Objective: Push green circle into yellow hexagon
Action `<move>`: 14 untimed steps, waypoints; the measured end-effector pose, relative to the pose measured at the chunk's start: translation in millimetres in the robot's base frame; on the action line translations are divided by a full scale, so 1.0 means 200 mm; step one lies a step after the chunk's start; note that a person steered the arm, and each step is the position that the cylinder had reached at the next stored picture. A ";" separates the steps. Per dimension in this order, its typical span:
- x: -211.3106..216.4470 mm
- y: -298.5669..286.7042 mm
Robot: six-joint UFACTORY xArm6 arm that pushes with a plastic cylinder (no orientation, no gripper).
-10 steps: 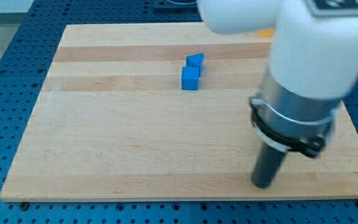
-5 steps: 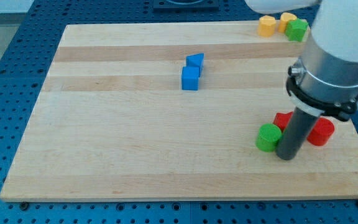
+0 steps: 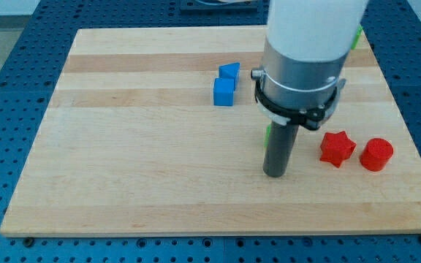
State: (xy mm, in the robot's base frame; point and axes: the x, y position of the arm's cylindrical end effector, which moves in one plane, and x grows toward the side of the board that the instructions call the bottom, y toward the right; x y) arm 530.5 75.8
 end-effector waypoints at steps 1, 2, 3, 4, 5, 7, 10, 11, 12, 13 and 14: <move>-0.17 0.12; -0.32 0.24; -0.25 0.23; -0.13 0.05; -0.23 -0.04; -0.70 0.28; -0.55 0.30; -0.64 0.53; -0.85 0.60; -1.00 0.60; -0.97 0.59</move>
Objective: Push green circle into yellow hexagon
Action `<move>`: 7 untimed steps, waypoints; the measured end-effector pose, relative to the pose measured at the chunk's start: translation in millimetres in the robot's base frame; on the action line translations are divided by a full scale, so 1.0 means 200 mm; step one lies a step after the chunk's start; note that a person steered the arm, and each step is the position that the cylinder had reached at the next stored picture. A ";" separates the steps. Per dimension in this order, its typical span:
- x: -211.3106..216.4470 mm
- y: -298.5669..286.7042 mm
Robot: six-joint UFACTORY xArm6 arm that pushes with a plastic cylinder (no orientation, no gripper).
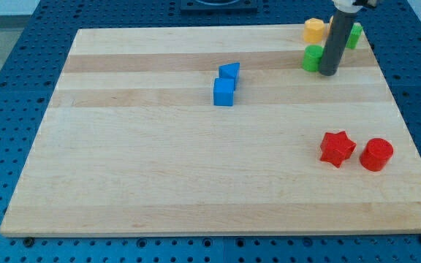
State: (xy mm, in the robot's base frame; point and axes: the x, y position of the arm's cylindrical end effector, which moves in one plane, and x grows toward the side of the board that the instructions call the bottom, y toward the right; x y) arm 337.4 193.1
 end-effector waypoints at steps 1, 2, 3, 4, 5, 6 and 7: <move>0.09 -0.18; 0.05 -0.27; -0.05 -0.26; -0.11 -0.22; -0.21 -0.20; -0.22 -0.20; -0.12 -0.19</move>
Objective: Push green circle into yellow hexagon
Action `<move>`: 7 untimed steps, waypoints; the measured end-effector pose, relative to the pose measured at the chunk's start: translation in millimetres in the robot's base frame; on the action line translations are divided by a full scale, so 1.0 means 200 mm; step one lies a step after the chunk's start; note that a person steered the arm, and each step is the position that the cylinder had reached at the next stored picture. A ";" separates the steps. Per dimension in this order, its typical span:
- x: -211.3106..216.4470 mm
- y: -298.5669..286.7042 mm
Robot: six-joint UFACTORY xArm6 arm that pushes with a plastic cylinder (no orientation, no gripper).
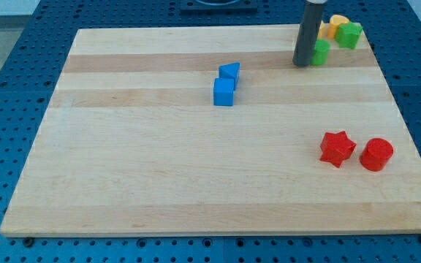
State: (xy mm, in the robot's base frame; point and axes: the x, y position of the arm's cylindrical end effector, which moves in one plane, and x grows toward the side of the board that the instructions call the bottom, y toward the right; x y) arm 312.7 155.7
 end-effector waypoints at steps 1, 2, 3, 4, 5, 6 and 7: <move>0.01 0.17; -0.04 0.28; -0.09 0.29; -0.08 0.29; 0.01 0.20; -0.01 0.15; -0.07 0.17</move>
